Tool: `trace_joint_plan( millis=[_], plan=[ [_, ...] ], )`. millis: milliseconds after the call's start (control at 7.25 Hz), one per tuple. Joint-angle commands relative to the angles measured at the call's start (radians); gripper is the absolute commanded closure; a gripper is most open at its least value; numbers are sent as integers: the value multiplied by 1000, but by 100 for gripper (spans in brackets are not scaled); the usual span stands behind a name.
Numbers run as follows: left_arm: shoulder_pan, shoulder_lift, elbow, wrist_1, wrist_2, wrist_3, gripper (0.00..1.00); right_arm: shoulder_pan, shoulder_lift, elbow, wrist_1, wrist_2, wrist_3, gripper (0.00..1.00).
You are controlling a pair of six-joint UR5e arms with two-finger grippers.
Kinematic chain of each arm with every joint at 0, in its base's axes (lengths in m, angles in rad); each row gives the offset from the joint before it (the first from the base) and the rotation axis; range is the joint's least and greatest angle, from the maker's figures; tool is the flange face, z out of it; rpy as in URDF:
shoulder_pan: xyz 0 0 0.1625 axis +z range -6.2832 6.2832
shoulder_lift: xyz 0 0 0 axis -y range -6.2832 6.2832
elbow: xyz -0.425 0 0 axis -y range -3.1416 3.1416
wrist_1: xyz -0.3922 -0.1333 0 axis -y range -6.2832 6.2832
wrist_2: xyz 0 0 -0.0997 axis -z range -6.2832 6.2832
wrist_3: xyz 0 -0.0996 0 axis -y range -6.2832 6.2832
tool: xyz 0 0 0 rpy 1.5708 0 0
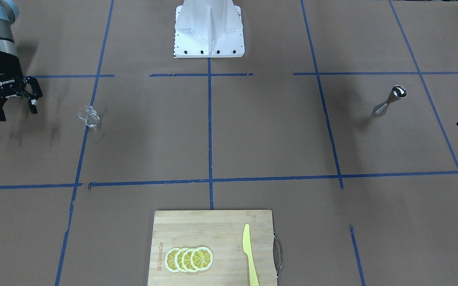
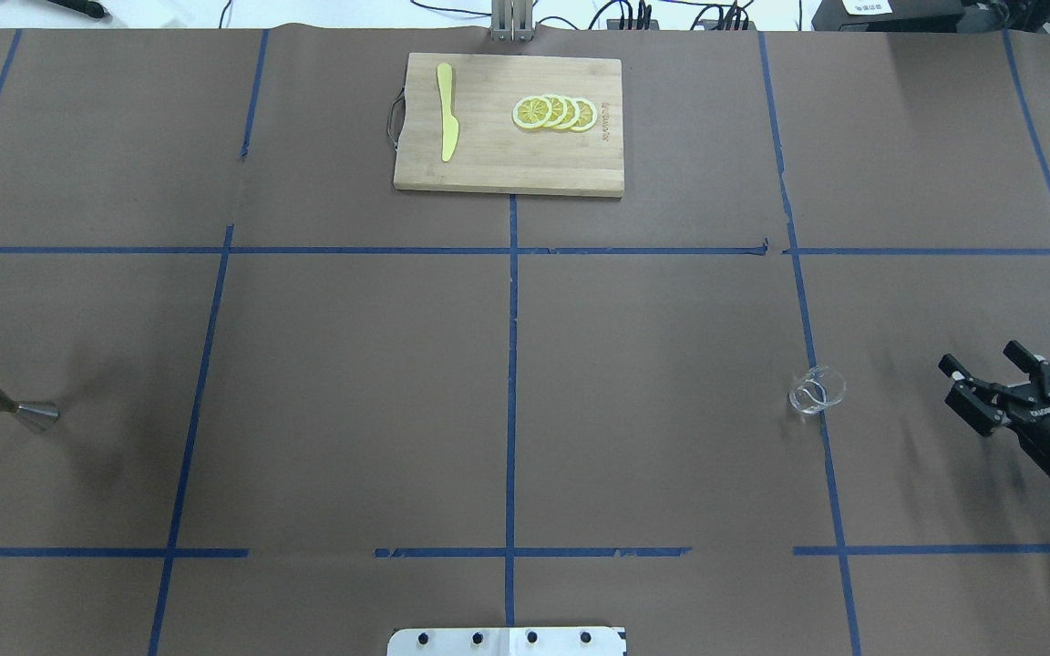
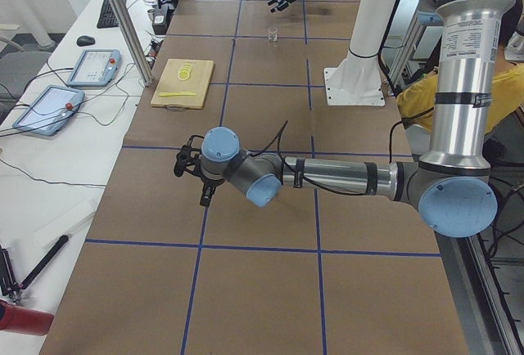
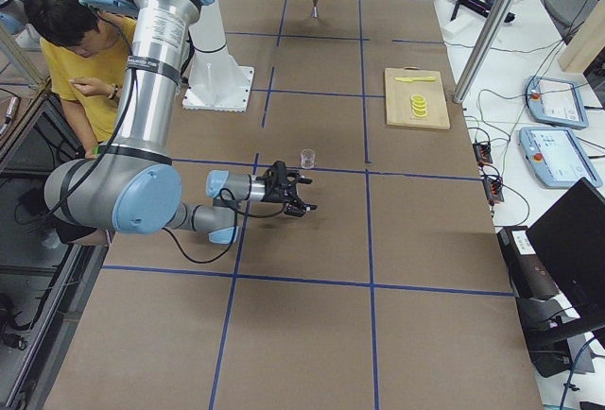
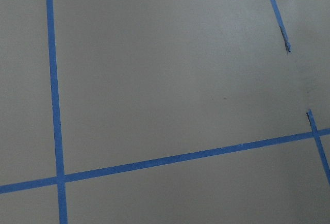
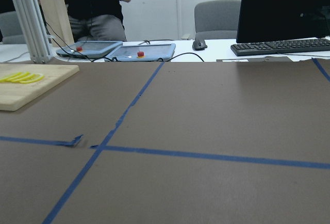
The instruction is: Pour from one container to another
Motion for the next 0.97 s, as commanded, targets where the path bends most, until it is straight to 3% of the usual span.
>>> trace_joint_plan(
  millis=[0,276,552,690,828],
  plan=[
    [2,-1,5,-3,0,6,0,342,162,1,-200,368,-115,0],
    [-1,-6,4,2,36,39,0,684,285,2,-413,817,-291,0],
    [-4,-6,15,11,66,102,0,1017,331,5,-747,1363,-493,0],
    [-30,-1,13,26,63,149,0,1137,330,11,-945,1520,-683,0],
    [-55,-1,6,124,57,255,0,1177,327,13,-1093,1574,-935,0]
  ],
)
